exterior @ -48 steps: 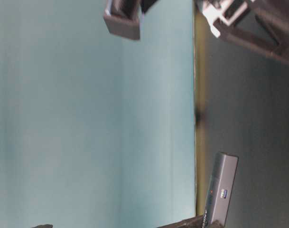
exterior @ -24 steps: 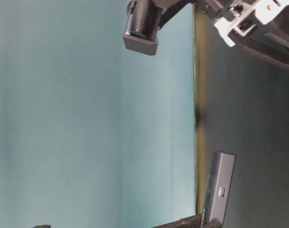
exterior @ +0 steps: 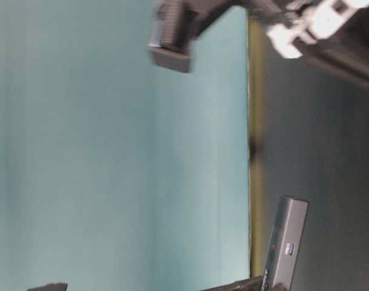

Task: Insert the LAN cable into the hub.
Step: 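Grasp the blue LAN cable near its plug with the right gripper, then push the plug leftward into the hub's port held by the left gripper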

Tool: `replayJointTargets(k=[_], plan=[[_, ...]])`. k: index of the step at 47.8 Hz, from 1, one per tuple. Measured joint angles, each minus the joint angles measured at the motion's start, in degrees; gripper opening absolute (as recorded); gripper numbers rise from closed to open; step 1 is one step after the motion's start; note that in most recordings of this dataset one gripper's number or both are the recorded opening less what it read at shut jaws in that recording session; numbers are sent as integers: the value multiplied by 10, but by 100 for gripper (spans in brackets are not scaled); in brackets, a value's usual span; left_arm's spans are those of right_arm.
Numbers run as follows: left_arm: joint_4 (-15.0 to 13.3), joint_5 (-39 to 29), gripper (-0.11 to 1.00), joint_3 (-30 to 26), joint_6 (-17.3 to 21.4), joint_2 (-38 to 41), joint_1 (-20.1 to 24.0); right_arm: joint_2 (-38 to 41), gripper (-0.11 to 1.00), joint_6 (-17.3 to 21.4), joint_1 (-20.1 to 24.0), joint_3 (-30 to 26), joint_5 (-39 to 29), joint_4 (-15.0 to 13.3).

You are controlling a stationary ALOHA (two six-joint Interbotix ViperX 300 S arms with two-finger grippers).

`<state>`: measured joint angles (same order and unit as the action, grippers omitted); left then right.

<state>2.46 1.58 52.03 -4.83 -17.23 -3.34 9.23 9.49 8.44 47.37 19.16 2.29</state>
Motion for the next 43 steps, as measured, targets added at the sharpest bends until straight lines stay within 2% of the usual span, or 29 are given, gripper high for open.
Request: replayJointTargets(k=[14, 43], plan=[[0, -6, 28, -18, 2, 18, -1, -23, 13, 0, -33, -39, -14, 0], [0, -6, 28, -21, 2, 33, 8, -18, 13, 1, -18, -57, -15, 0]])
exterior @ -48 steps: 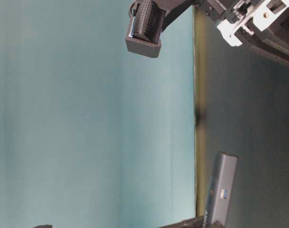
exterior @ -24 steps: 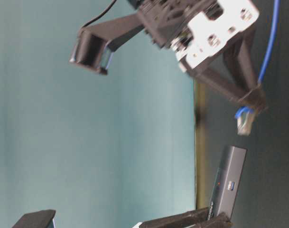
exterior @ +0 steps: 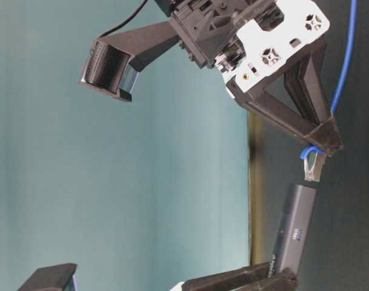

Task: Insert the LAN cable into the hub.
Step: 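Push the plug leftward into the hub's port held by the left gripper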

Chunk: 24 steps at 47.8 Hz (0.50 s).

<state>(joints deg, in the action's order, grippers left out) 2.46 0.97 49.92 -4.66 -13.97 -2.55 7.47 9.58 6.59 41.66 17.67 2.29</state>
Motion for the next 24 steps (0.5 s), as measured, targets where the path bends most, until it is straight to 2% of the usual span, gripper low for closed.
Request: replayJointTargets(k=[24], plan=[[0, -1, 28, 0, 1, 6, 0, 2, 13, 0, 0, -8, -4, 0]])
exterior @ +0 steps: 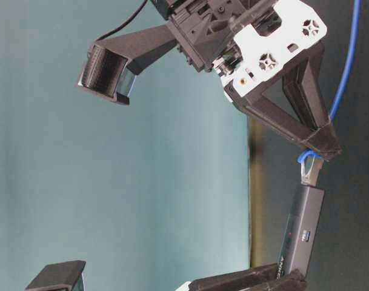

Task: Insert the LAN cable into the hub.
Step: 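Push the plug leftward into the hub's port held by the left gripper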

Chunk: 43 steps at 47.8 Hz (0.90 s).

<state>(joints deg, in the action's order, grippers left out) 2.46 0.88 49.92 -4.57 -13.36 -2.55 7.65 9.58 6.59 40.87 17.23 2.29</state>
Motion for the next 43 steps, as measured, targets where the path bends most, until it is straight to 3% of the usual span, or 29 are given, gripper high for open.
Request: replayJointTargets(k=[16, 43], plan=[[0, -1, 28, -8, 6, 5, 2, 4, 12, 0, -2, -11, -24, 0], [0, -74, 28, -73, 33, 49, 4, 11, 13, 0, -1, -17, -54, 1]])
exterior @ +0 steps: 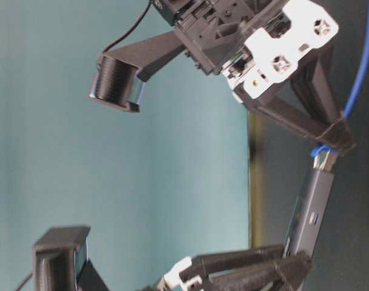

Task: Insert the LAN cable into the hub.
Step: 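Push the plug leftward into the hub's port held by the left gripper, then open the right gripper and withdraw it rightward from the cable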

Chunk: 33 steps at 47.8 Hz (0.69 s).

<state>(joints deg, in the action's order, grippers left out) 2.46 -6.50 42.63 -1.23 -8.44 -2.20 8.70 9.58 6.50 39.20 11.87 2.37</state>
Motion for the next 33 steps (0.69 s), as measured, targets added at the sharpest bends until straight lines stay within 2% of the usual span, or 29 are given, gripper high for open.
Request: replayJointTargets(k=[33], plan=[[0, -18, 28, -20, 10, 15, -1, 11, 13, -13, 0, -20, -13, -3]])
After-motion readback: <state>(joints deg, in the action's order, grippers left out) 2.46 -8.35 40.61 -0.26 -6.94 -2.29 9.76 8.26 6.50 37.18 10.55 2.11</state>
